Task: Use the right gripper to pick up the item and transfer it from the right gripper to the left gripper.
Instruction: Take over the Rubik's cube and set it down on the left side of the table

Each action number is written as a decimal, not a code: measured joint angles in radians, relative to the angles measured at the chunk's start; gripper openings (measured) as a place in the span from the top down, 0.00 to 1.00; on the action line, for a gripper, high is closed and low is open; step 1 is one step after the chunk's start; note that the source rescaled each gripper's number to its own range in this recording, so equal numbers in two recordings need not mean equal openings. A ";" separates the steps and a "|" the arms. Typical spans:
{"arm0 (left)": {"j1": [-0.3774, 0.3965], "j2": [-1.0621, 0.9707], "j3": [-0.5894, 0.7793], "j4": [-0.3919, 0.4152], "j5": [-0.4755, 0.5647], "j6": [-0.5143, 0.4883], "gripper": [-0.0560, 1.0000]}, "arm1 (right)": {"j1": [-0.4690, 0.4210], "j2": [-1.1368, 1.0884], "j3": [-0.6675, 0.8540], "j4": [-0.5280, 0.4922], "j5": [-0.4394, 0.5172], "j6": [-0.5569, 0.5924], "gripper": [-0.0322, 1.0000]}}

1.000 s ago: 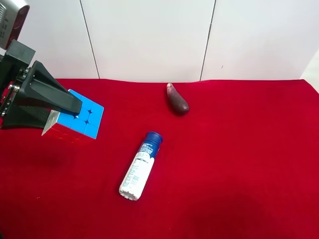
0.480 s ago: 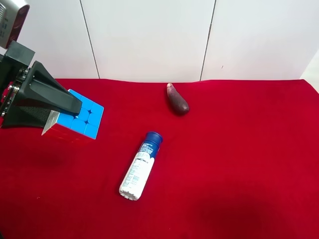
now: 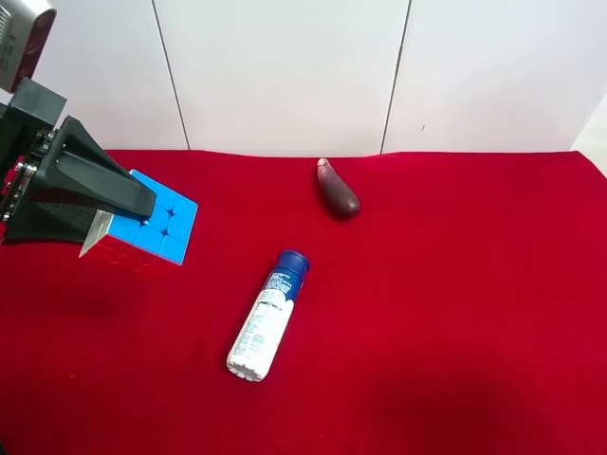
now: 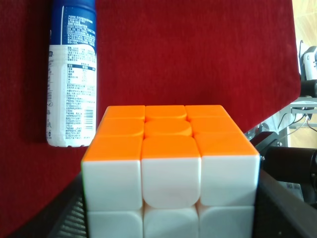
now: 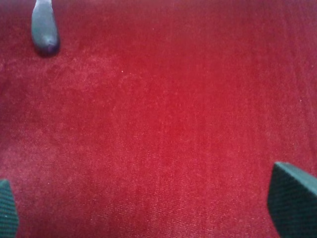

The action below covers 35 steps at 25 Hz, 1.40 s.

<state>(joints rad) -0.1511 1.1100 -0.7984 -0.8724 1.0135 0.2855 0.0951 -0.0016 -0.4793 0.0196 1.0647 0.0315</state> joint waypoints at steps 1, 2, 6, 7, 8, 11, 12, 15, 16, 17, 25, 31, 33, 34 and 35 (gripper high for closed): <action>0.000 0.000 0.000 0.000 0.000 0.000 0.92 | 0.000 0.000 0.000 0.000 0.000 0.000 0.00; 0.000 0.000 0.000 0.000 0.000 0.000 0.92 | 0.000 0.000 0.000 0.000 0.000 0.000 0.00; 0.000 0.000 0.000 0.000 0.000 0.001 0.92 | 0.000 0.000 0.000 0.000 0.000 0.000 0.00; 0.000 0.000 0.000 0.000 0.000 0.001 0.92 | 0.000 0.000 0.000 0.000 0.000 0.000 0.00; 0.000 0.000 0.000 0.000 0.000 0.001 0.92 | 0.000 0.000 0.000 0.000 0.000 0.000 0.00; 0.000 0.000 0.000 0.000 0.000 0.001 0.92 | 0.000 0.000 0.000 0.000 0.000 0.000 0.00; 0.000 0.000 0.000 0.000 0.000 0.001 0.92 | 0.000 0.000 0.000 0.000 0.000 0.000 0.00; 0.000 0.000 0.000 0.000 -0.001 0.001 0.92 | 0.000 0.000 0.000 0.000 0.000 0.000 0.00; 0.000 0.000 0.000 0.000 -0.003 0.001 0.92 | 0.000 0.000 0.000 0.000 0.000 0.000 0.00; 0.000 0.000 0.000 0.000 -0.004 0.004 0.92 | 0.000 0.000 0.000 0.000 0.000 0.000 0.00; 0.000 0.000 0.000 0.007 -0.075 0.054 0.92 | 0.000 0.000 0.000 0.000 0.000 0.000 0.00; 0.000 0.000 0.000 0.010 -0.133 0.095 0.92 | 0.000 0.000 0.000 0.000 0.000 0.000 0.00; 0.000 0.004 0.000 0.018 -0.149 0.097 0.92 | 0.000 0.000 0.000 0.000 0.000 0.000 0.00; 0.000 0.011 0.000 0.023 -0.155 0.098 0.92 | 0.000 0.000 0.000 0.000 0.000 0.000 0.00; 0.000 0.021 0.000 0.030 -0.159 0.098 0.92 | 0.000 0.000 0.000 0.000 0.000 0.000 0.00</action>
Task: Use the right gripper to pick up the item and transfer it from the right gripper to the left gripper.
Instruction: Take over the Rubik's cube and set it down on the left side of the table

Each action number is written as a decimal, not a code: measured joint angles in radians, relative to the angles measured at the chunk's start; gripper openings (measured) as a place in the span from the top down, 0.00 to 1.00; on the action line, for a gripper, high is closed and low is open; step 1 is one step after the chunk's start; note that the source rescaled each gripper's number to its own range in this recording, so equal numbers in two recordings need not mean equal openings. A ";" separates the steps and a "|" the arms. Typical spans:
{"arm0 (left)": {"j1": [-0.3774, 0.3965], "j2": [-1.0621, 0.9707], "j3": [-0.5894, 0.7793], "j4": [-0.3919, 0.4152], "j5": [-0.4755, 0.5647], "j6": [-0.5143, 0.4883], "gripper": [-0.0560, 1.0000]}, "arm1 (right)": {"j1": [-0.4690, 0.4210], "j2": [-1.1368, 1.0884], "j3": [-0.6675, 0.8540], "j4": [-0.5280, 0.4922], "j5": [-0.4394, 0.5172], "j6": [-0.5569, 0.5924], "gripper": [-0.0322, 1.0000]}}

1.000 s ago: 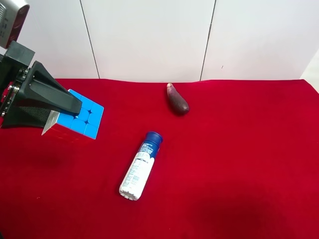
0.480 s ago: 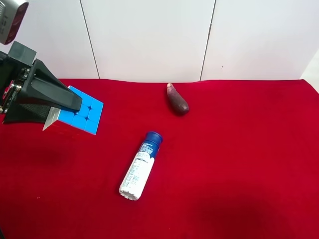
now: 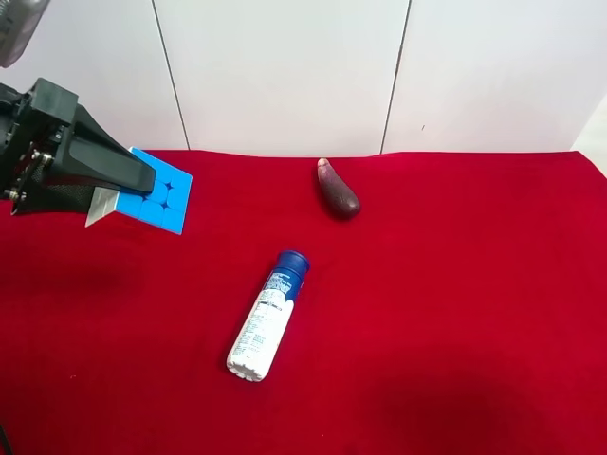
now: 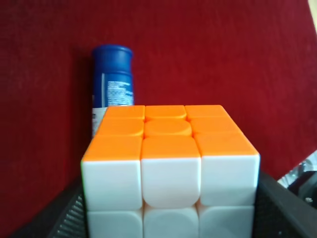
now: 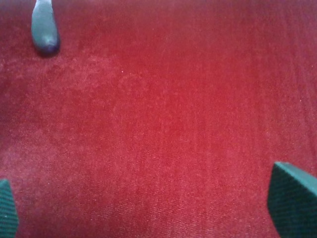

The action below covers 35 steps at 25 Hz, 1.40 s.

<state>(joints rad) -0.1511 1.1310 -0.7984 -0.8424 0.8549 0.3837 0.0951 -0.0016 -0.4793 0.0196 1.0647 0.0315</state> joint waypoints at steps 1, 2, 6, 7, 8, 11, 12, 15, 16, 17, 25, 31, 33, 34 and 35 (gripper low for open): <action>0.000 0.015 0.000 0.010 -0.002 0.003 0.92 | 0.000 0.000 0.000 0.000 0.000 0.000 0.00; 0.000 0.033 0.000 0.022 -0.004 0.006 0.92 | 0.000 0.000 0.000 0.000 0.000 0.000 0.00; 0.000 0.110 0.000 0.068 -0.041 0.012 0.92 | 0.000 0.000 0.000 0.000 0.000 0.000 0.00; 0.000 0.126 0.000 0.076 -0.054 0.012 0.92 | 0.000 0.000 0.000 0.000 0.000 0.000 0.00; 0.000 0.143 0.000 0.084 -0.068 0.012 0.92 | 0.000 0.000 0.000 0.000 0.000 0.000 0.00; 0.000 0.188 0.000 0.114 -0.099 0.012 0.92 | 0.000 0.000 0.000 0.000 0.000 0.000 0.00; 0.000 0.204 0.000 0.125 -0.108 0.012 0.92 | 0.000 0.000 0.000 0.000 0.000 0.000 0.00; 0.000 0.247 -0.004 0.165 -0.125 0.005 0.92 | 0.000 0.000 0.000 0.000 0.000 0.000 0.00; 0.000 0.262 -0.011 0.183 -0.127 -0.002 0.92 | 0.000 0.000 0.000 0.000 0.000 0.000 0.00; 0.000 0.274 -0.021 0.200 -0.127 -0.013 0.92 | 0.000 0.000 0.000 0.000 0.000 0.000 0.00; 0.000 0.396 -0.175 0.405 -0.057 -0.177 0.92 | 0.000 0.000 0.000 0.000 0.000 0.000 0.00; 0.000 0.519 -0.266 0.547 -0.010 -0.269 0.92 | 0.000 0.000 0.000 0.000 0.000 0.000 0.00; 0.000 0.557 -0.292 0.557 -0.012 -0.280 0.92 | 0.000 0.000 0.000 0.000 0.000 0.000 0.00; 0.000 0.577 -0.302 0.559 -0.014 -0.282 0.92 | 0.000 0.000 0.000 0.000 0.000 0.000 0.00; 0.000 0.592 -0.305 0.559 -0.022 -0.282 0.92 | 0.000 0.000 0.000 0.000 0.000 0.000 0.00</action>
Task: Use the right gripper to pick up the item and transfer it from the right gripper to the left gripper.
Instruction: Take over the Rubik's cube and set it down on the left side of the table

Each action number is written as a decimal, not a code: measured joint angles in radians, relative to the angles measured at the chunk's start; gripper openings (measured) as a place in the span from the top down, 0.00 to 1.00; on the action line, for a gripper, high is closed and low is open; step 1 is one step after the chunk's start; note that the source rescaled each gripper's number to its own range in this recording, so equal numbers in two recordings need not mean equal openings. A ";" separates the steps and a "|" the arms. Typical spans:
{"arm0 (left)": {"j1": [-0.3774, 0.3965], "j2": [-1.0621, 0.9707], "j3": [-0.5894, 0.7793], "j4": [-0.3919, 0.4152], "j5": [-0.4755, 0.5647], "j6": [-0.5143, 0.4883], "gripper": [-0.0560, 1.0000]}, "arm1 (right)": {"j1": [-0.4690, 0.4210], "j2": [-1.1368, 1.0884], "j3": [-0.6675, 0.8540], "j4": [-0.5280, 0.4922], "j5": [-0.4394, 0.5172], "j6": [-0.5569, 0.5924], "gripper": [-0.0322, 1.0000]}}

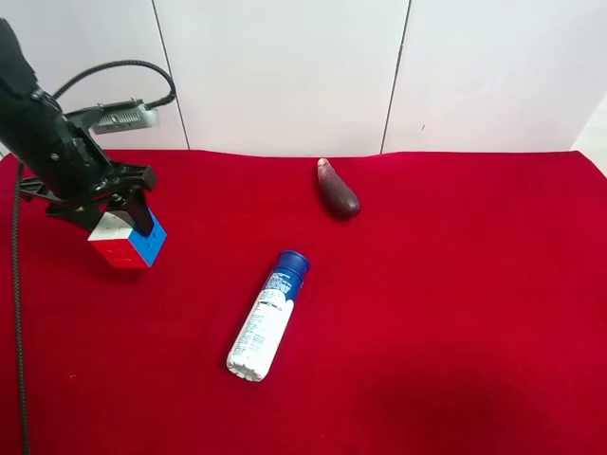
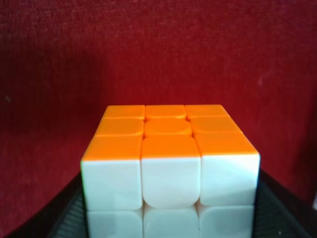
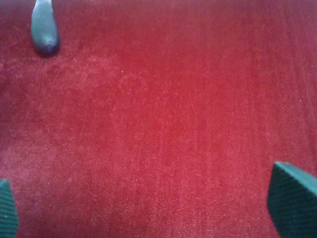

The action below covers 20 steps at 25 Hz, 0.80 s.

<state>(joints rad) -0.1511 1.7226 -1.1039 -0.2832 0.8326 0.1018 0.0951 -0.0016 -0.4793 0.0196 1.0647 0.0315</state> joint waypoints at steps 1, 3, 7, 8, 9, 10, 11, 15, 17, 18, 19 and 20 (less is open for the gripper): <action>0.000 0.018 -0.002 0.001 -0.008 -0.001 0.92 | 0.000 0.000 0.000 0.000 0.000 0.000 0.00; 0.000 0.053 -0.007 0.002 -0.023 -0.003 0.92 | 0.000 0.000 0.000 0.000 0.000 0.000 0.00; 0.000 0.109 -0.008 0.002 -0.076 -0.003 0.92 | 0.000 0.000 0.000 0.000 0.000 0.000 0.00; 0.000 0.116 -0.008 0.002 -0.090 -0.003 0.92 | 0.000 0.000 0.000 0.000 0.000 0.000 0.00; 0.000 0.124 -0.008 0.002 -0.105 -0.001 0.92 | 0.000 0.000 0.000 0.000 0.000 0.000 0.00; 0.000 0.127 -0.008 0.001 -0.117 0.000 0.92 | 0.000 0.000 0.000 0.000 0.000 0.000 0.00; 0.000 0.129 -0.008 0.001 -0.125 0.001 0.92 | 0.000 0.000 0.000 0.000 0.000 0.000 0.00; 0.000 0.133 -0.008 0.002 -0.156 0.007 0.92 | 0.000 0.000 0.000 0.000 0.000 0.000 0.00; 0.000 0.134 -0.008 0.003 -0.166 0.008 0.92 | 0.000 0.000 0.000 0.000 0.000 0.000 0.00; 0.000 0.134 -0.008 0.003 -0.169 0.008 0.92 | 0.000 0.000 0.000 0.000 0.000 0.000 0.00; 0.000 0.134 -0.008 0.003 -0.173 0.008 0.92 | 0.000 0.000 0.000 0.000 0.000 0.000 0.00; 0.000 0.134 -0.008 0.003 -0.178 0.011 0.92 | 0.000 0.000 0.000 0.000 0.000 0.000 0.00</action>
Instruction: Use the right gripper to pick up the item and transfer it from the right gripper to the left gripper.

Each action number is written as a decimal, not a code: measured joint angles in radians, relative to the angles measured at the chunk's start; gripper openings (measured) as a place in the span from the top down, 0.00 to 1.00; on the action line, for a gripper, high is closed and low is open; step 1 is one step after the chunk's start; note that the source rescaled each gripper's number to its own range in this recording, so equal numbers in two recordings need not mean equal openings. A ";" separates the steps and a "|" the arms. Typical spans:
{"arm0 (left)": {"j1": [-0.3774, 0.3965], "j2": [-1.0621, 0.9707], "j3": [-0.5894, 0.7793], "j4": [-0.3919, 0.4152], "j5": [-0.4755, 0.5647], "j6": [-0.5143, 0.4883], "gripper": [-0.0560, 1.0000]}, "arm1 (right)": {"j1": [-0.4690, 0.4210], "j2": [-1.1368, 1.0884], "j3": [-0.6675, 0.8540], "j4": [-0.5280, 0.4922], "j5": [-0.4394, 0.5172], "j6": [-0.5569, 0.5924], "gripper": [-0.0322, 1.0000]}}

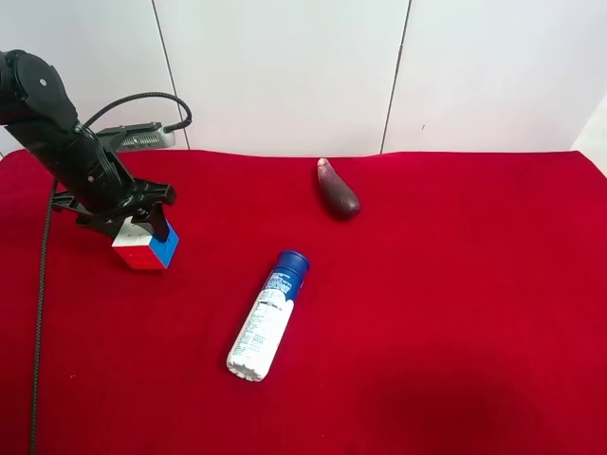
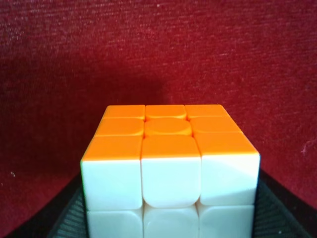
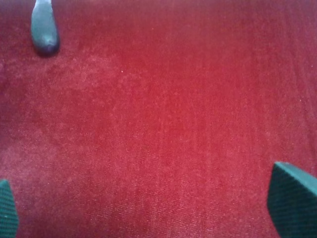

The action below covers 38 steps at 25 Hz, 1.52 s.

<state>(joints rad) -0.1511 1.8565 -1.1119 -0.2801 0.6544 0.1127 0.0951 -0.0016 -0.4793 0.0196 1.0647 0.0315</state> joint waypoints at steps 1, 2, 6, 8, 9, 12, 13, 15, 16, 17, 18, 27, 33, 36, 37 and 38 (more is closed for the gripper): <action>0.000 0.000 0.000 0.000 -0.004 0.008 0.92 | 0.000 0.000 0.000 0.000 0.000 0.000 0.00; 0.000 0.000 0.000 0.000 -0.004 0.015 0.92 | 0.000 0.000 0.000 0.000 0.000 0.000 0.00; 0.000 0.000 0.000 0.000 -0.018 0.021 0.43 | 0.000 0.000 0.000 0.000 0.000 0.000 0.00; 0.000 0.000 0.000 0.000 -0.027 0.015 0.14 | 0.000 0.000 0.000 0.000 0.000 0.000 0.00; 0.000 0.000 0.000 0.000 -0.028 0.014 0.08 | 0.000 0.000 0.000 0.000 0.000 0.000 0.00; 0.000 0.000 0.000 0.000 -0.028 0.012 0.02 | 0.000 0.000 0.000 0.000 0.000 0.000 0.00; 0.000 0.000 0.000 0.000 -0.028 0.012 0.02 | 0.000 0.000 0.000 0.000 0.000 0.000 0.00; 0.000 -0.007 0.000 0.000 -0.028 0.007 0.00 | 0.000 0.000 0.000 0.000 0.000 0.000 0.00; 0.000 -0.013 0.000 0.000 -0.026 0.004 0.00 | 0.000 0.000 0.000 0.000 0.000 0.000 0.00; 0.000 -0.026 0.000 0.000 -0.023 0.002 0.00 | 0.000 0.000 0.000 0.000 0.000 0.000 0.00; 0.000 -0.044 0.000 0.002 -0.014 0.000 0.00 | 0.000 0.000 0.000 0.000 0.000 0.000 0.00; 0.000 -0.342 0.000 0.055 0.171 -0.030 0.00 | 0.000 0.000 0.000 0.000 0.000 0.000 0.00; 0.000 -0.605 0.000 0.108 0.310 -0.064 0.00 | 0.000 0.000 0.000 0.000 0.000 0.000 0.00; 0.000 -0.724 0.000 0.146 0.362 -0.073 0.00 | 0.000 0.000 0.000 0.000 0.000 0.000 0.00; 0.000 -0.762 0.000 0.158 0.381 -0.077 0.00 | 0.000 0.000 0.000 0.000 0.000 0.000 0.00; 0.000 -0.794 0.000 0.176 0.395 -0.079 0.00 | 0.000 0.000 0.000 0.000 0.000 0.000 0.00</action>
<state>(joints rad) -0.1511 1.0624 -1.1119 -0.1045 1.0498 0.0334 0.0951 -0.0016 -0.4793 0.0196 1.0647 0.0315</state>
